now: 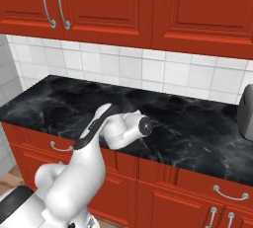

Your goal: Place the mustard and condiment bottle from the counter to the top shelf of the fridge. If the existing items in the fridge are on the top shelf, move them to other shelves.

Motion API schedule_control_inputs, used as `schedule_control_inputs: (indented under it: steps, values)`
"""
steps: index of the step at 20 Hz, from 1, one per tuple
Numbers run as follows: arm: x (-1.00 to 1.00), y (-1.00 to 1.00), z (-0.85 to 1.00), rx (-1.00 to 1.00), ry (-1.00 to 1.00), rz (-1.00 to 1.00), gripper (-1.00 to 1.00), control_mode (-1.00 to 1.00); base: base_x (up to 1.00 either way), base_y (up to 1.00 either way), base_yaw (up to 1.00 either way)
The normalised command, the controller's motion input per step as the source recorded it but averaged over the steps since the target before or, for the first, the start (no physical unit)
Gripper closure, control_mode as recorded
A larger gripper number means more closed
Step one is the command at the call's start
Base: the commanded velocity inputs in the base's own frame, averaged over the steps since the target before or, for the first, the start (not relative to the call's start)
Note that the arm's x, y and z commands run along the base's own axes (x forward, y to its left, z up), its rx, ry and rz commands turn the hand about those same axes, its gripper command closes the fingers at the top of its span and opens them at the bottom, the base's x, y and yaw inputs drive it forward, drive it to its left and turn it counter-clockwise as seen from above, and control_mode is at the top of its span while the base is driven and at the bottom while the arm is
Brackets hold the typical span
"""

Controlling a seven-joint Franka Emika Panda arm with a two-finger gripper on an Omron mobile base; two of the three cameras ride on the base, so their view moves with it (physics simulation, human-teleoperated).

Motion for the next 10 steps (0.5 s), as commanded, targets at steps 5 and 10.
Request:
schedule_control_inputs:
  steps: [5,10]
  values:
    - [0.19,-0.03,-0.26,0.12,0.0,0.11,-1.0,-1.0,0.0,0.0,0.0]
    - [0.23,0.0,-0.01,0.06,0.0,0.03,-1.0,-1.0,0.0,0.0,0.0]
